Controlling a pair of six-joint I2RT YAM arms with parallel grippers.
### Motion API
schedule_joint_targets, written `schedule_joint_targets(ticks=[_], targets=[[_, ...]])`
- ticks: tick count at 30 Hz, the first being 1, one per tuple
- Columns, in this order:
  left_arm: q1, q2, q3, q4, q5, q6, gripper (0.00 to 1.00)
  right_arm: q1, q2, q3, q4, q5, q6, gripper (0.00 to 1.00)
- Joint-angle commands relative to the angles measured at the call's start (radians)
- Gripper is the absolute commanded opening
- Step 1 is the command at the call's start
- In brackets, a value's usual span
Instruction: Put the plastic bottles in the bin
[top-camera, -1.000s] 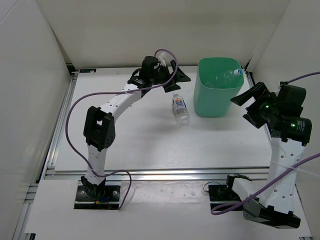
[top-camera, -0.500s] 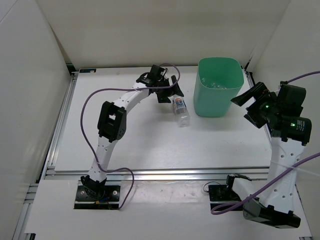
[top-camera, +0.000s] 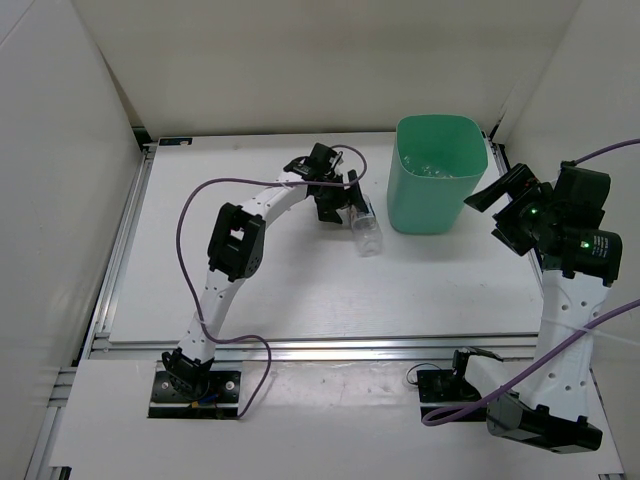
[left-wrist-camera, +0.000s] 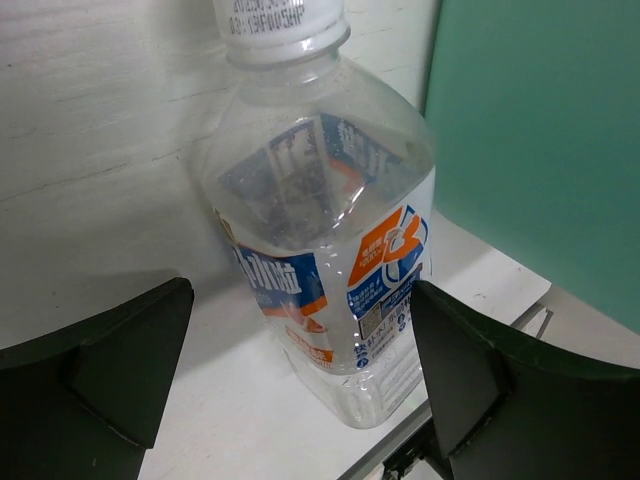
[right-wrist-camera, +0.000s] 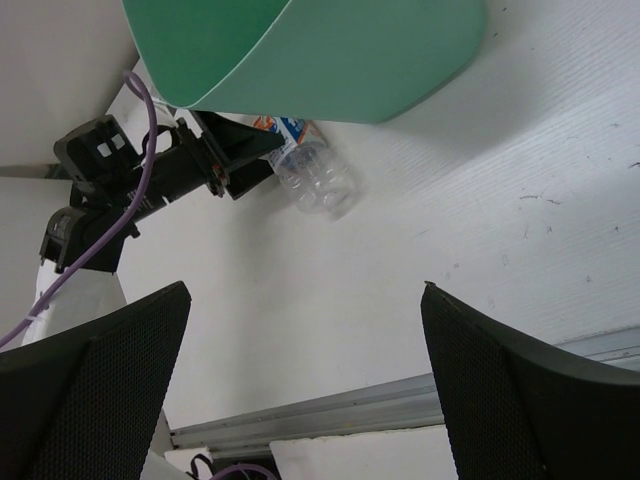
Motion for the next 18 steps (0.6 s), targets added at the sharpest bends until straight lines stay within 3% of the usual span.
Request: schedule_joint_targets(ticks=[1, 11, 18], targets=[[-0.014, 0.009, -0.004, -0.039, 0.001, 0.019, 1.0, -0.006, -0.003, 0.028, 0.018, 0.019, -0.031, 1.0], [-0.041, 0.052, 0.111, -0.025, 0.01, -0.037, 1.0, -0.006, -0.003, 0.018, 0.009, 0.028, -0.031, 1.0], [-0.051, 0.095, 0.076, -0.016, 0.073, -0.067, 0.97, -0.006, -0.003, 0.018, 0.009, 0.028, -0.031, 1.0]])
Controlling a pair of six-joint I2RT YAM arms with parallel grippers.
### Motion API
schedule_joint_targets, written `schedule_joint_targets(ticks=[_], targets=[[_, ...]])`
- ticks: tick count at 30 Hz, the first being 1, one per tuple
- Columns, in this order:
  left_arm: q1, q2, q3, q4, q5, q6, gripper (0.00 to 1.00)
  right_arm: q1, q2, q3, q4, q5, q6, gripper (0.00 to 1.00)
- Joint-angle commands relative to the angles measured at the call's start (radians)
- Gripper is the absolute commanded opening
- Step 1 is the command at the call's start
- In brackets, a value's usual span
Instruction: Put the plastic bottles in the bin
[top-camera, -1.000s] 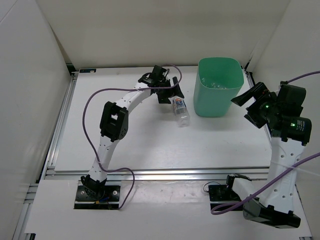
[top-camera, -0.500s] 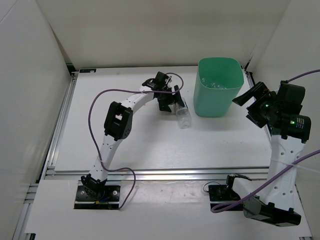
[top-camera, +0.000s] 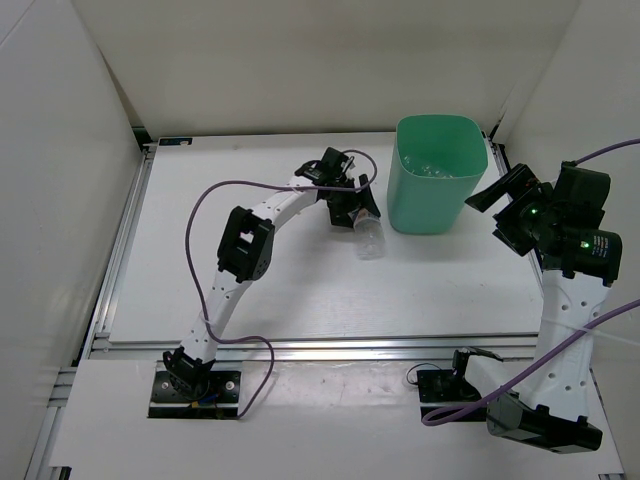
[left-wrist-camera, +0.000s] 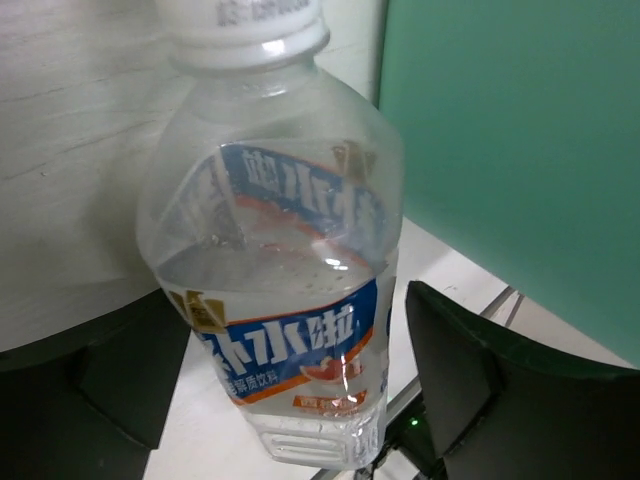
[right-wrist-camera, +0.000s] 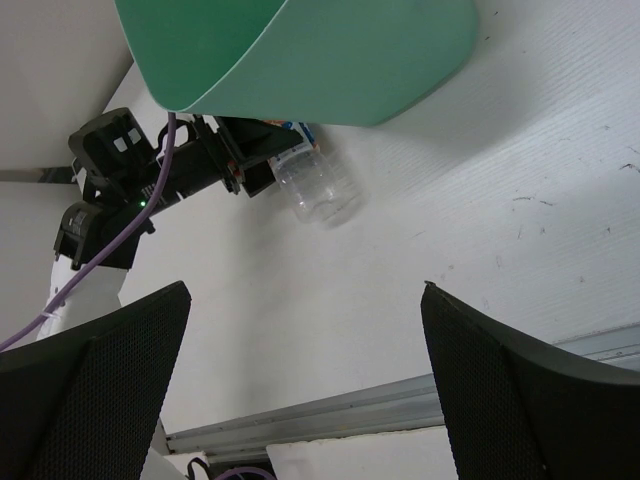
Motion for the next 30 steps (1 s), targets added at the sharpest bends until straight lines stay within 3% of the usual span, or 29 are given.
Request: schedule_joint_targets(ticks=[1, 10, 18, 24, 30], targets=[[-0.007, 0.012, -0.029, -0.023, 0.018, -0.004, 0.94, -0.006, -0.003, 0.018, 0.009, 0.013, -0.025, 1.0], [0.016, -0.209, -0.314, -0.023, -0.029, 0.065, 0.77, -0.006, -0.003, -0.013, 0.022, -0.022, -0.014, 1.0], [0.065, -0.488, -0.341, -0.033, 0.058, 0.039, 0.66, -0.006, 0.017, -0.047, 0.094, -0.204, 0.006, 1.0], [0.056, -0.574, -0.183, -0.033, 0.334, 0.039, 0.63, -0.006, 0.026, -0.153, 0.305, -0.607, 0.095, 1.0], [0.031, -0.602, -0.103, -0.011, 0.564, 0.028, 0.57, -0.006, 0.099, -0.199, 0.519, -0.766, 0.174, 1.0]])
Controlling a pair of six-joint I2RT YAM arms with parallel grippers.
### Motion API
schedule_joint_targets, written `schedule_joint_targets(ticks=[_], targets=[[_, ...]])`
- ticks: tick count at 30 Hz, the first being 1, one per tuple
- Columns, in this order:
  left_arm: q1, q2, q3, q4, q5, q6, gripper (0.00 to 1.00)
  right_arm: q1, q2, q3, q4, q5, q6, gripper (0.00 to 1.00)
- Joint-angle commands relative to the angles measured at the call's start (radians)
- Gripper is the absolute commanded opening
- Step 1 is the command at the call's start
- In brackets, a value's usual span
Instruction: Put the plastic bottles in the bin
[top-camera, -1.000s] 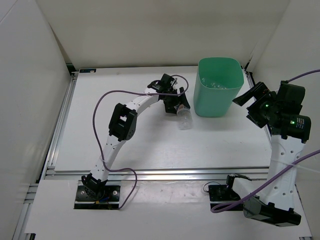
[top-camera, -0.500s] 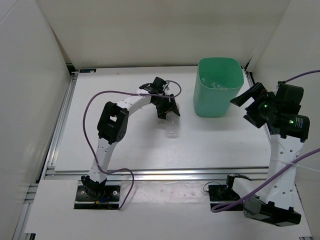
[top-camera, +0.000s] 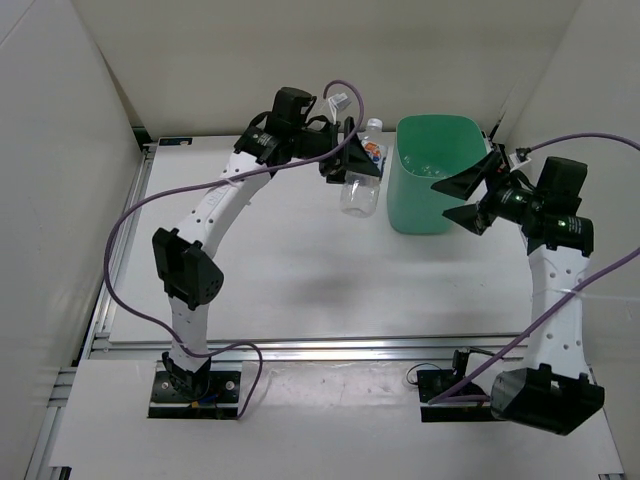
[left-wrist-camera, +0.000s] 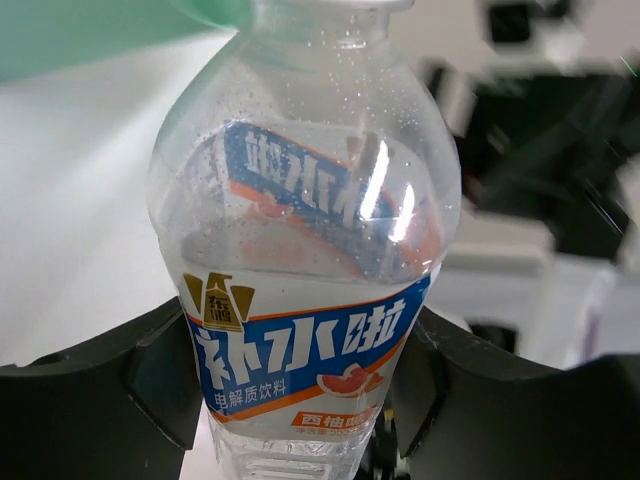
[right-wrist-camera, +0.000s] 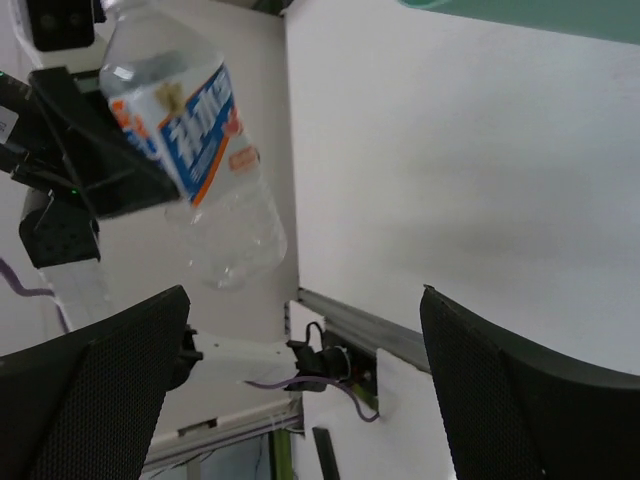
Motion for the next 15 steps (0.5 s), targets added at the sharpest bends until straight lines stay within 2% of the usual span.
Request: schedule_joint_targets(ticks=[1, 8, 15], targets=[[-0.026, -0.044, 0.057, 0.005, 0.202, -0.014, 0.57, -0.006, 0.038, 0.008, 0.224, -0.18, 0.071, 1.0], [-0.026, -0.044, 0.147, 0.026, 0.312, -0.073, 0.57, 0.093, 0.202, 0.137, 0.435, -0.24, 0.183, 1.0], [-0.044, -0.033, 0.17, 0.046, 0.348, -0.109, 0.62, 0.227, 0.318, 0.309, 0.516, -0.219, 0.214, 1.0]])
